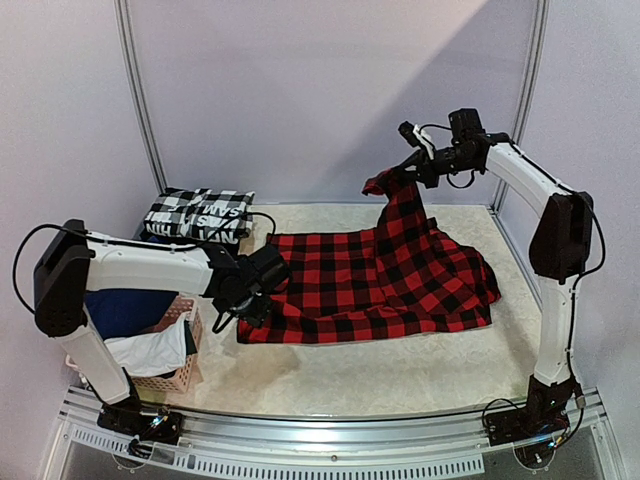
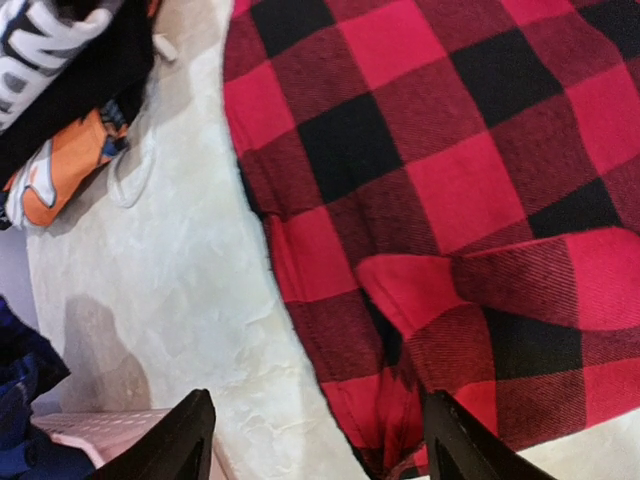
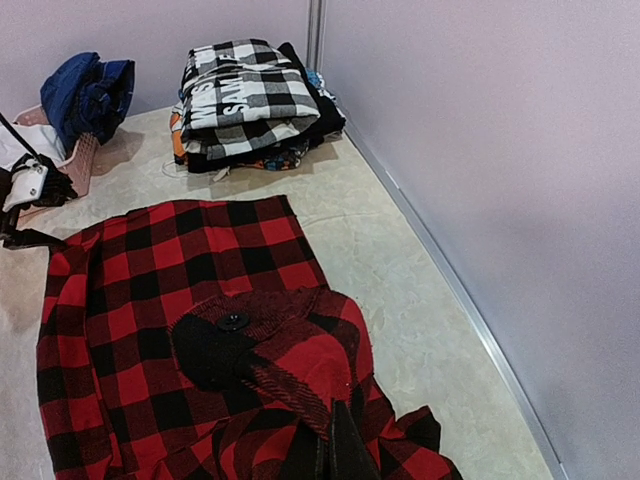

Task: Fold and stack the mixed laundry pile
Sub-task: Fold the flattened shirt at the center of the board.

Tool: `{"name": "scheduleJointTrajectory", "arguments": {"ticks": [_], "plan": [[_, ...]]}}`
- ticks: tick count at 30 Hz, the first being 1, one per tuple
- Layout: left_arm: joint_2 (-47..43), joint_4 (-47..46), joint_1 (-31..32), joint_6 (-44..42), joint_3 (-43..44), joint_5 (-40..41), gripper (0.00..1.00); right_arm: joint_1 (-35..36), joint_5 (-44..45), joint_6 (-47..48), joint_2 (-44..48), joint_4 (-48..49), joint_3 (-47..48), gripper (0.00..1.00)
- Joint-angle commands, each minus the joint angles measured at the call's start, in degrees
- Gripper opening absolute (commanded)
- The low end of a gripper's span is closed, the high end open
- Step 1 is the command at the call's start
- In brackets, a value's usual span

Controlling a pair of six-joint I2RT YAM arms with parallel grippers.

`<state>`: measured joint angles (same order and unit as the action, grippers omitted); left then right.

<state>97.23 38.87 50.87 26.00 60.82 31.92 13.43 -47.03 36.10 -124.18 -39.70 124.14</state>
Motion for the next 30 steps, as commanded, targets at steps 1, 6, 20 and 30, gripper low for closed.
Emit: {"name": "scheduleJointTrajectory", "arguments": {"ticks": [1, 6, 20, 30], "plan": [[-3.97, 3.42, 0.85, 1.84, 1.49, 5.9, 0.73, -0.29, 1.3, -1.54, -1.08, 0.97, 0.99, 0.0], [-9.09, 2.41, 3.87, 1.65, -0.11, 1.37, 0.62, -0.25, 6.16, -10.78, 1.87, 8.72, -3.21, 0.0], [-16.22, -13.34, 4.68, 1.13, -10.4, -13.61, 0.53, 5.11, 22.78, -41.23, 19.34, 29.82, -32.44, 0.0], [-23.34, -20.31, 4.85, 2.17, -17.73, -16.71, 0.54, 21.09, 39.89, -46.43, 25.09, 31.17, -41.75, 0.0]]}}
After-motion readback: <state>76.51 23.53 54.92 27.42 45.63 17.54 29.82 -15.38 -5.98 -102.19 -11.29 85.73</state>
